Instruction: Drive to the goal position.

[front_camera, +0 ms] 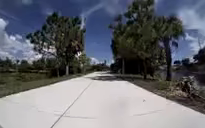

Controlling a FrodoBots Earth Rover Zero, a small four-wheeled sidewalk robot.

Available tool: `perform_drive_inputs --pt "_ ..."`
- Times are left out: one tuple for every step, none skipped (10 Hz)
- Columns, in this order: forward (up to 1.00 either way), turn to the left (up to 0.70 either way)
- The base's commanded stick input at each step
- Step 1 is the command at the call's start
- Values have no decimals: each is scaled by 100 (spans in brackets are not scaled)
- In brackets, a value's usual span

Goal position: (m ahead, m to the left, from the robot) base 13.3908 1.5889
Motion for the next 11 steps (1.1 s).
perform_drive_inputs --pt "85 0" --pt "85 0" --pt "85 0" --pt "85 0" --pt "85 0" --pt "85 0" --pt "85 0" --pt "85 0" --pt "85 0" --pt "85 0" --pt "85 0"
